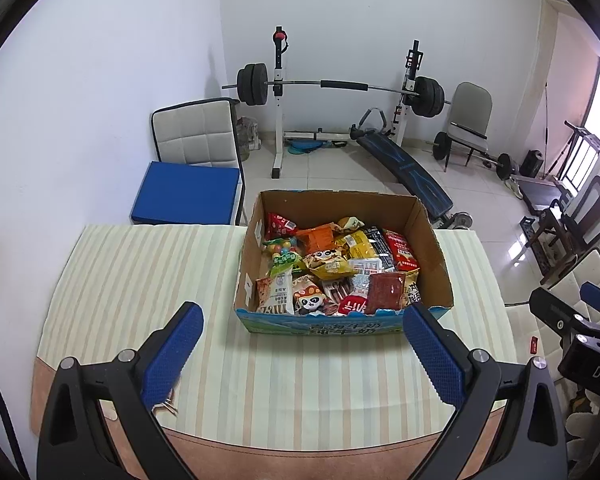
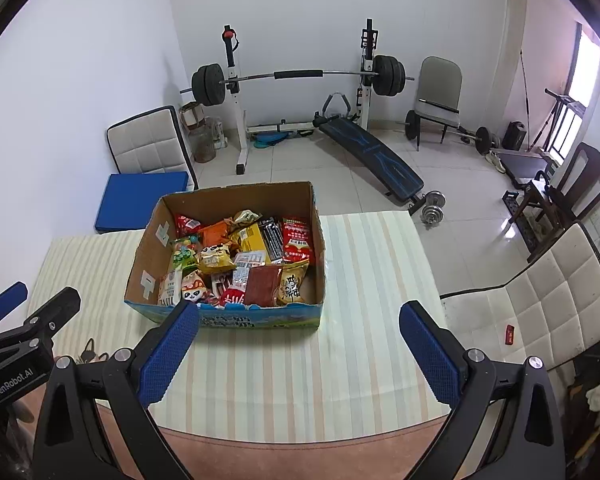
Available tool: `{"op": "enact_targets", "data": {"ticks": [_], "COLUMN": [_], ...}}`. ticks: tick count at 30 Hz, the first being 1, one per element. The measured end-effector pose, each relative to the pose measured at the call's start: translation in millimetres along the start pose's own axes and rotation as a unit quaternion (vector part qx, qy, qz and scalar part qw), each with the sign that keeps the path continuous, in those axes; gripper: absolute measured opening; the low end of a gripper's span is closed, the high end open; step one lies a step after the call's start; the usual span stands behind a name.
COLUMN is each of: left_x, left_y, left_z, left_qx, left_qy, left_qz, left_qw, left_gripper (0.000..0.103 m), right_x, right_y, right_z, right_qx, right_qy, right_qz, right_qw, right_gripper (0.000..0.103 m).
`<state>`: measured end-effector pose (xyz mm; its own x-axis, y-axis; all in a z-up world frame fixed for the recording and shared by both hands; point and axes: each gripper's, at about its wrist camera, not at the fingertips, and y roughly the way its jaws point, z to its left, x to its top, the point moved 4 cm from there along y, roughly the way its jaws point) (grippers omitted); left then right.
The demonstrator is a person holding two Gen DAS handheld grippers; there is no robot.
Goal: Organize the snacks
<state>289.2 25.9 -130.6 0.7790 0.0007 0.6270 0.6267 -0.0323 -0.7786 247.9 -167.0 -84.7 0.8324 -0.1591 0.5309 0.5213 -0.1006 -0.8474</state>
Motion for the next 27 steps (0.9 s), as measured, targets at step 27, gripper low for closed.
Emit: {"op": "enact_targets", "data": {"ticks": [27], "left_x": [-0.3], "left_y": [0.6], "left_z": [-4.3], "left_qx": [-0.002], "left_qy": [0.007], "left_qz": [0.006], "left_qw": [1.0], "left_gripper": [0.103], "right_x": [-0.5], "right_y": [-2.6], "right_z": [-2.1], "right_qx": [0.002], "right_qy": [0.005], "right_qz": [0.0], "right_qw": [1.0], "right_gripper": [0.102]}}
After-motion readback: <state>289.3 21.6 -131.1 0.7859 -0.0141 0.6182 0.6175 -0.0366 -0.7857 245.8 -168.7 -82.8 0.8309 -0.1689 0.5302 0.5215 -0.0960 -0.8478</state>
